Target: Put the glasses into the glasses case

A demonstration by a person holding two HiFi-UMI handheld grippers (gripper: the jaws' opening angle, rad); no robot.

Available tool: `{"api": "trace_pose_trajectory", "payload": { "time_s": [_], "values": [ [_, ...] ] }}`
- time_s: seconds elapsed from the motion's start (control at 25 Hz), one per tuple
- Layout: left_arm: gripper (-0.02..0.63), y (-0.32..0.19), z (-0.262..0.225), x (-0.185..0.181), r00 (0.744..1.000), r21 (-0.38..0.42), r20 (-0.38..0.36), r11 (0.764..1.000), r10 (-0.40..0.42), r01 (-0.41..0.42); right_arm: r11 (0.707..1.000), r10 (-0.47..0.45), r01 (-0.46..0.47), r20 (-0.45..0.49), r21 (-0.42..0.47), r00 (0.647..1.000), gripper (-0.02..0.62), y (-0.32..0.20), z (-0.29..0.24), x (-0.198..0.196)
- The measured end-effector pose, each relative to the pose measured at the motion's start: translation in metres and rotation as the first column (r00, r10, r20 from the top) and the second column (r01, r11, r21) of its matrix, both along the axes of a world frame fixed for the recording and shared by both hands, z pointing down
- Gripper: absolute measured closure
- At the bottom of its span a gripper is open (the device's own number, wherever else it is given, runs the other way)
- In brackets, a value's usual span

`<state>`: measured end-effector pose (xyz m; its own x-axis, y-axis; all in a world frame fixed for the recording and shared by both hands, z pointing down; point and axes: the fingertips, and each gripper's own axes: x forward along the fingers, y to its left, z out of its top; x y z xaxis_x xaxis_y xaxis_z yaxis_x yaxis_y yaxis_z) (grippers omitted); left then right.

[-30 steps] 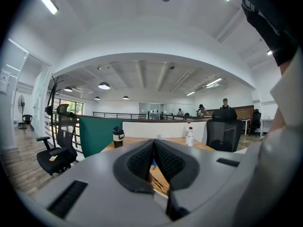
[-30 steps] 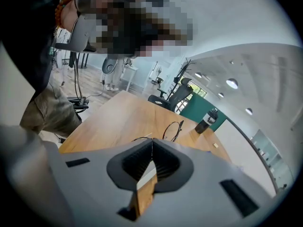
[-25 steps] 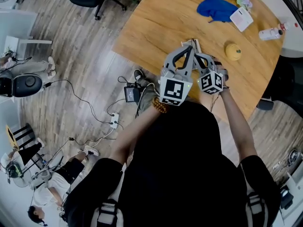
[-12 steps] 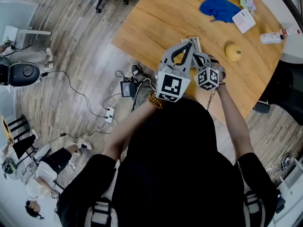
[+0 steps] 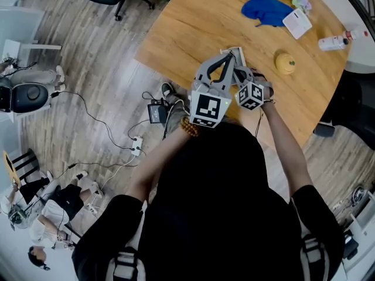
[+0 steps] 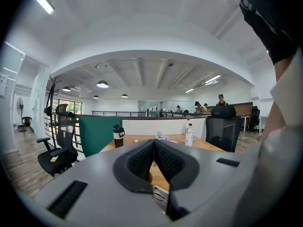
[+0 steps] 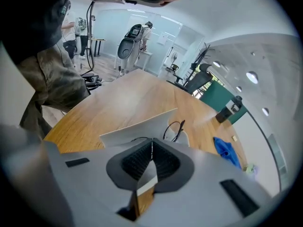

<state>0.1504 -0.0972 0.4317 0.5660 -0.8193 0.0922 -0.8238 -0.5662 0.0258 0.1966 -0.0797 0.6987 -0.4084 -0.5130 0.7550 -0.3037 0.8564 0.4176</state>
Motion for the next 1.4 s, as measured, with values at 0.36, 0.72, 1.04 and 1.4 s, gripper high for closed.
{"api": "trace_pose_trajectory", "payload": {
  "time_s": [0.36,0.72,1.04,1.4],
  "values": [
    [0.586,-0.002,0.004,0.001,1.000,-0.011,0.005,1.000,0.000,0.000,0.998,0.017,-0.017,0.001,-0.058,1.000,0.559,0.001,0.011,0.002],
    [0.586,-0.004,0.010,-0.001,1.000,-0.027,0.012,1.000,-0.003,0.004,0.992,0.012,0.004,0.129,-0.126,0.992,0.500,0.002,-0.015,-0.001],
    [0.586,-0.004,0.012,-0.003,1.000,-0.032,0.020,0.999,-0.005,0.005,0.966,0.218,-0.199,0.112,-0.163,0.970,0.360,-0.021,0.005,0.013],
    [0.586,-0.005,0.014,-0.004,1.000,-0.037,0.021,0.999,-0.011,0.012,0.884,0.441,-0.397,0.158,-0.247,0.883,0.309,-0.040,0.020,0.023]
  ]
}}
